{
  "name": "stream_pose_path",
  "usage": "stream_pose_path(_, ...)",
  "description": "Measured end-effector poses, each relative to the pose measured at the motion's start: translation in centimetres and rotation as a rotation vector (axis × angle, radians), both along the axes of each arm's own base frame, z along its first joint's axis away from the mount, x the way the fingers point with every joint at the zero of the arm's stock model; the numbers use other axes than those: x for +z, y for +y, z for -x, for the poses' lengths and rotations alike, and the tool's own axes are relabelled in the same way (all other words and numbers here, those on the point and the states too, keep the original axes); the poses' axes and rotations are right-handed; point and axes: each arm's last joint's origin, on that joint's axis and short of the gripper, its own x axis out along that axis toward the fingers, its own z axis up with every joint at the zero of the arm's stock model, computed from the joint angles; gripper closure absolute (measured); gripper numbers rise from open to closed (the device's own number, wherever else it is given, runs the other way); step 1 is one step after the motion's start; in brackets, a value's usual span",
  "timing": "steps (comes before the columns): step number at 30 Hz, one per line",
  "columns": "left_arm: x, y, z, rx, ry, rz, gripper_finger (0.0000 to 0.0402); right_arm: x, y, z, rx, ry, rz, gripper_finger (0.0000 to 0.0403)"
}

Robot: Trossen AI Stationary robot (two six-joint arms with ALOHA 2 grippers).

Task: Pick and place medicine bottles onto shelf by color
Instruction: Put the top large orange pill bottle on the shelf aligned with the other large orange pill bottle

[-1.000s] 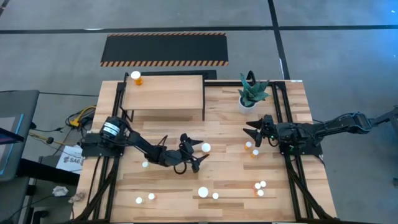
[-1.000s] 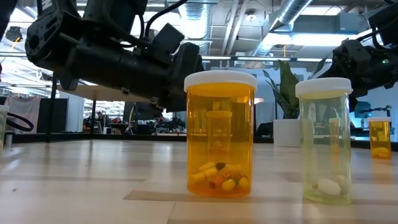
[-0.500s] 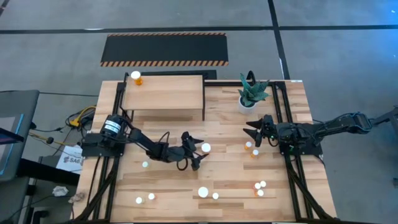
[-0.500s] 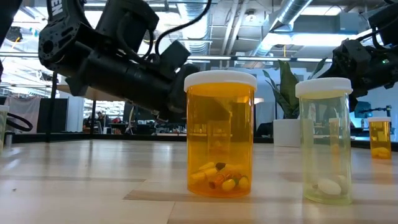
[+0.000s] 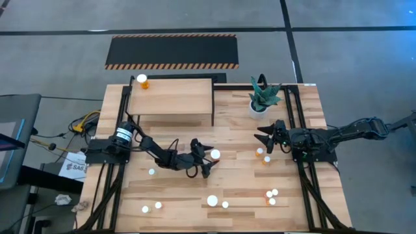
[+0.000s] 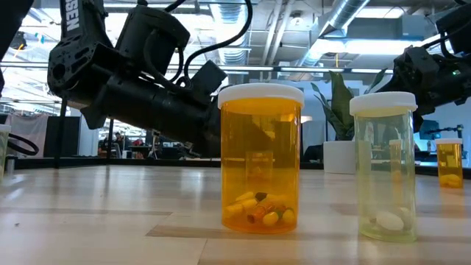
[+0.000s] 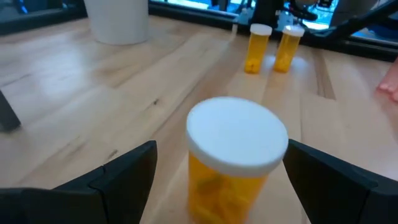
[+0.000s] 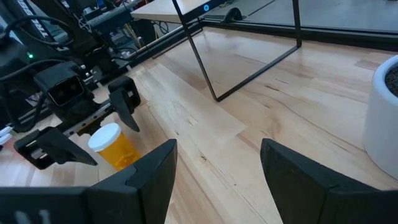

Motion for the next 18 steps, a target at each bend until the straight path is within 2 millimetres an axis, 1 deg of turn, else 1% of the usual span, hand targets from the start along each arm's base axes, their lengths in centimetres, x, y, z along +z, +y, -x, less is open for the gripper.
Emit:
stream_pose_path(10, -0.10, 0.05, 0.00, 0.012, 0.009, 0.006, 0.0072, -0.01, 0.00, 0.00, 0.000, 0.000, 0.000, 0.0147)
stream_pose_path(18, -0.12, 0.23, -0.04, 0.010, 0.011, 0.008, 0.0116, -0.01, 0.00, 0.00, 0.000, 0.001, 0.000, 0.0147)
